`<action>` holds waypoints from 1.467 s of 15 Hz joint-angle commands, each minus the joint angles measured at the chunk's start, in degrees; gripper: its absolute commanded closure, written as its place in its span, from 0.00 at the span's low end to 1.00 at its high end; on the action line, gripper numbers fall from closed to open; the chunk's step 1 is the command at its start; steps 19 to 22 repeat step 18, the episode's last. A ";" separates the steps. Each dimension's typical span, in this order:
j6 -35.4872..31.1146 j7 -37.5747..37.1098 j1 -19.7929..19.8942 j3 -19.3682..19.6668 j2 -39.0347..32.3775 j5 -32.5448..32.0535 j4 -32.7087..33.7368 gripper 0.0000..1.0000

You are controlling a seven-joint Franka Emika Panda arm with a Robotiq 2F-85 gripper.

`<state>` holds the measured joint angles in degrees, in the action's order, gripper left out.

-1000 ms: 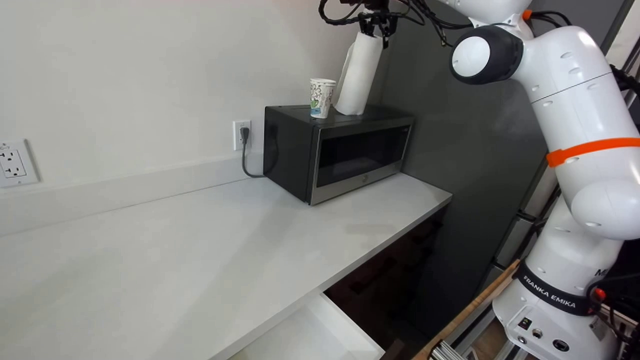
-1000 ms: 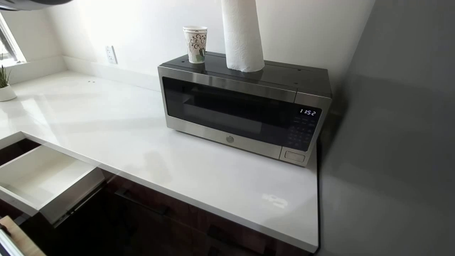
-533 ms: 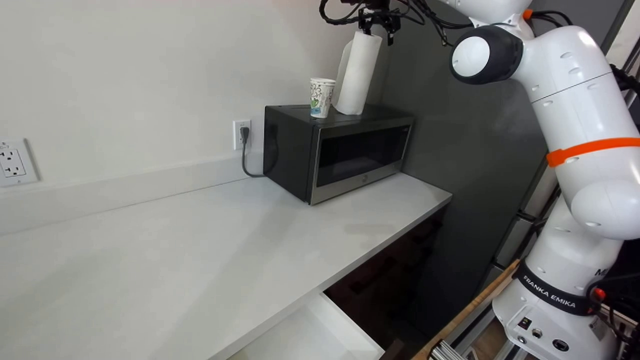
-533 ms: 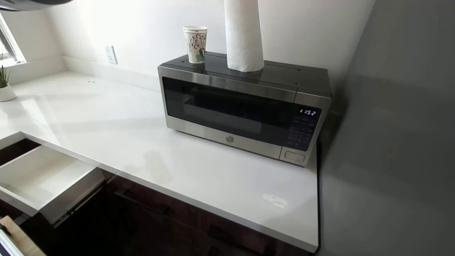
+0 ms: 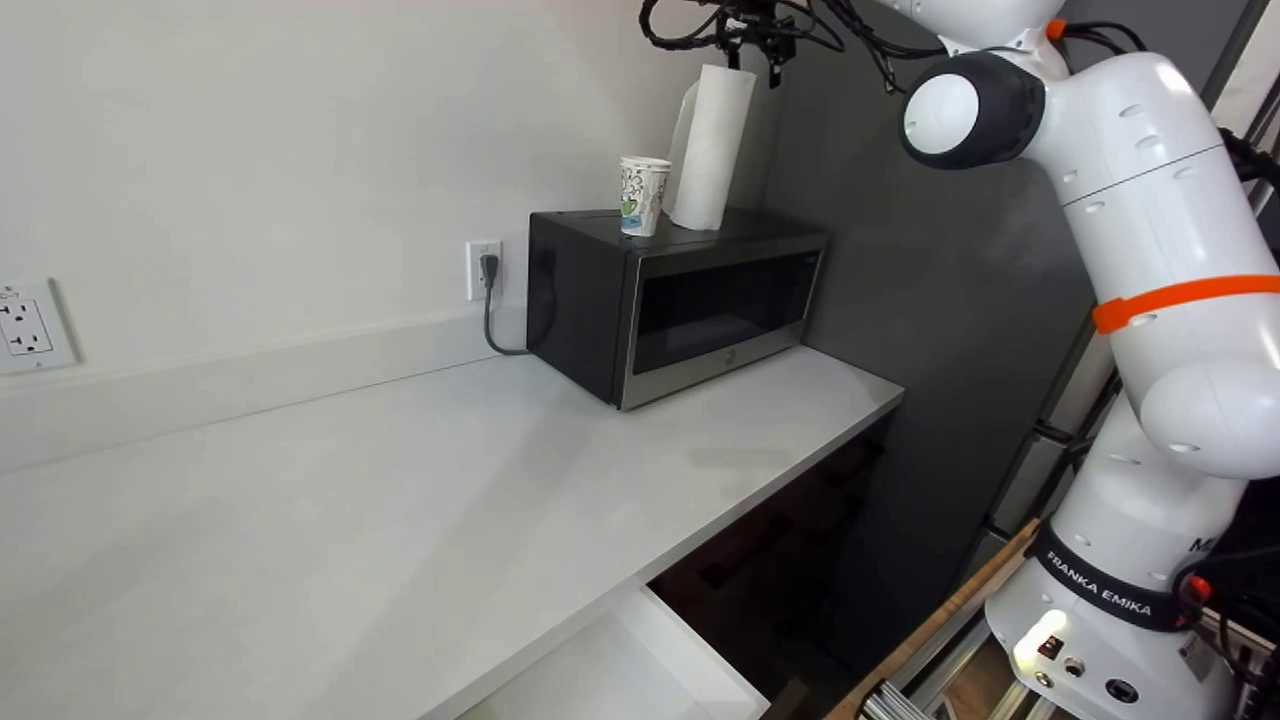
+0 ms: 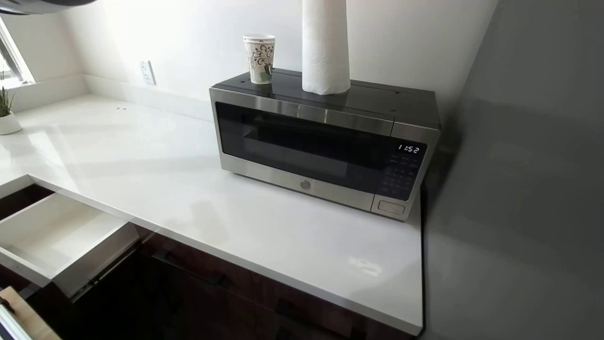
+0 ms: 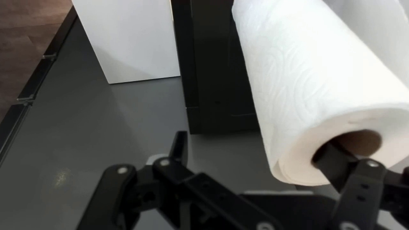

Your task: Put the paper roll on the microwave

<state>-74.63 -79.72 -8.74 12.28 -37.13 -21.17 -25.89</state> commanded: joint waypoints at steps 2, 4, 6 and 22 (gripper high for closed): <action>-3.44 -2.49 0.47 0.42 0.49 0.47 0.04 0.00; -4.14 -3.06 0.41 0.67 1.01 0.27 0.19 0.00; -4.73 -4.09 0.37 1.05 1.90 0.02 0.53 0.00; -15.77 5.66 0.80 -0.13 14.10 0.30 3.82 0.00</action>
